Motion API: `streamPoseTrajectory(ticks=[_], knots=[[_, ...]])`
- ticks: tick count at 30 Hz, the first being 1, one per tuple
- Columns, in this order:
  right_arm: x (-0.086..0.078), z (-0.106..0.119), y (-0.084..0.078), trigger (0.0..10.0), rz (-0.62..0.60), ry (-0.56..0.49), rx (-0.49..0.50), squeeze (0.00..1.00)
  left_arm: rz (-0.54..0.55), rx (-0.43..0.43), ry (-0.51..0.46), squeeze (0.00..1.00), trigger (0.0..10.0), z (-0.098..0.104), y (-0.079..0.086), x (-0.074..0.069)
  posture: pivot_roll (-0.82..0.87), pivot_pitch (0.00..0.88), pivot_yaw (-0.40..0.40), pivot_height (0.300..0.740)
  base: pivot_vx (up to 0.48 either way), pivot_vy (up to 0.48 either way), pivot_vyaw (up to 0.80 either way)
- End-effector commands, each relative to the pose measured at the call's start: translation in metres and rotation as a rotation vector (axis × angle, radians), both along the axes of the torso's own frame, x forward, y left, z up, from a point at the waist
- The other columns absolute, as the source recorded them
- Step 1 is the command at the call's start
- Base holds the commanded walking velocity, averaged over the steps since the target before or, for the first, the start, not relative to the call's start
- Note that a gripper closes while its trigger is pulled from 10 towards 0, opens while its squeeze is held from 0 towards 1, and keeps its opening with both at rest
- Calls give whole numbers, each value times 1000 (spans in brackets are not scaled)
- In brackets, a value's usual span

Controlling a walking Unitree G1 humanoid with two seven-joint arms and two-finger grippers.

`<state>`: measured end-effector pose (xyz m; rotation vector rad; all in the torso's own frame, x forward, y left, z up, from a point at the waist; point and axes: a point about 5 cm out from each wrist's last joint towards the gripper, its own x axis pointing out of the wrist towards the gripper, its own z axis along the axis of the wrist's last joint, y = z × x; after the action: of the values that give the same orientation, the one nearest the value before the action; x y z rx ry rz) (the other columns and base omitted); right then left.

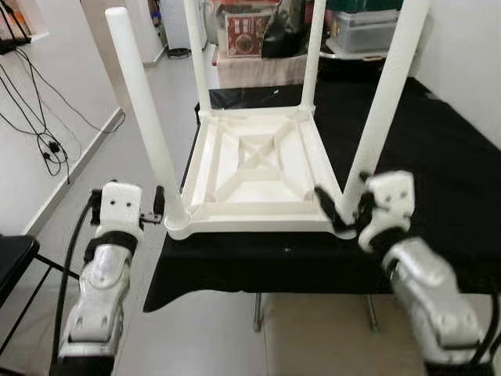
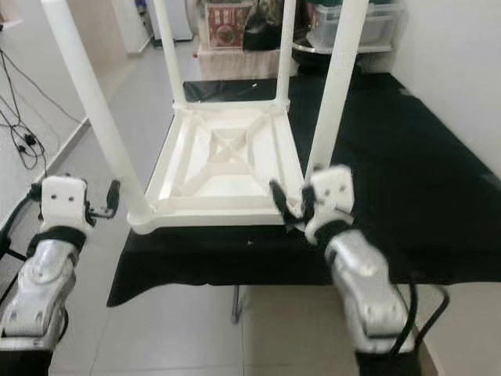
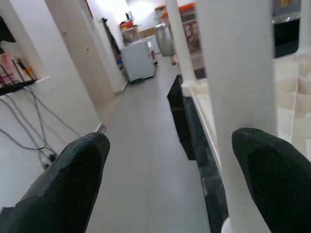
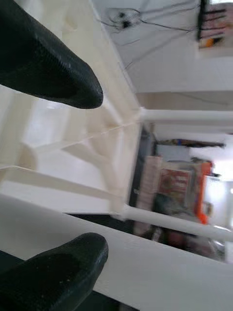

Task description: Building children table

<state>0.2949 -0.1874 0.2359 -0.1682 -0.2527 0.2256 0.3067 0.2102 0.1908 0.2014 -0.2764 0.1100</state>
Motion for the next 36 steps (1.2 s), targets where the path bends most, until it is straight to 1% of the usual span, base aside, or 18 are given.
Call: streamPoseTrajectory(ticks=[1,2,4,5,6,7,9,10,12,15,19,20,21,23,24,26,32,36], knots=[[-2,7,0,10000,13,-16,11,0,-14,1,-1,0,10000,0,4,1,-82,119,8,740,0,0,0],[-2,7,0,10000,13,-16,11,0,-14,1,-1,0,10000,0,4,1,-82,119,8,740,0,0,0],[-4,27,-2,10000,25,-69,0,0,-58,4,-24,0,10000,8,2,10,-94,133,6,740,0,0,0],[-4,27,-2,10000,25,-69,0,0,-58,4,-24,0,10000,8,2,10,-94,133,6,740,0,0,0],[-5,39,-3,10000,26,-102,-3,0,-80,13,-38,0,10000,14,1,15,-100,142,7,740,0,0,0],[-5,39,-3,10000,26,-102,-3,0,-80,13,-38,0,10000,14,1,15,-100,142,7,740,0,0,0],[-8,57,-8,10000,14,-154,-15,0,-118,31,-72,0,10000,29,-2,23,-108,157,7,740,0,0,0],[-9,62,-10,10000,9,-167,-17,0,-128,38,-84,0,10000,34,-3,25,-109,158,7,740,0,0,0],[-9,64,-11,10000,6,-171,-18,0,-133,40,-91,0,10000,36,-3,26,-109,158,7,740,0,0,0],[-9,76,-21,10000,-36,-202,-32,0,-158,51,-127,0,10000,48,-6,30,-111,169,7,740,0,0,0],[-8,85,-27,10000,-71,-225,-26,0,-188,45,-146,0,10000,53,-8,32,-112,169,6,740,0,0,0],[-7,95,-34,10000,-123,-254,3,0,-239,41,-167,0,10000,58,-15,31,-109,170,4,740,0,0,0],[-7,95,-34,10000,-123,-254,3,0,-239,41,-167,0,10000,58,-15,31,-109,170,4,740,0,0,0],[-6,101,-40,10000,-164,-274,24,0,-277,37,-184,0,10000,62,-22,30,-102,170,2,740,0,0,0],[-6,101,-40,10000,-164,-274,24,0,-277,37,-184,0,10000,62,-22,30,-102,170,2,740,0,0,0],[-5,105,-46,10000,-198,-289,36,0,-300,35,-195,0,10000,65,-26,29,-99,169,1,740,0,0,0],[1,114,-54,10000,-249,-314,59,0,-315,27,-219,0,10000,71,-31,26,-90,164,3,740,0,0,0],[3,115,-55,10000,-254,-313,64,0,-315,23,-223,0,10000,72,-31,25,-87,159,3,740,0,0,0]])
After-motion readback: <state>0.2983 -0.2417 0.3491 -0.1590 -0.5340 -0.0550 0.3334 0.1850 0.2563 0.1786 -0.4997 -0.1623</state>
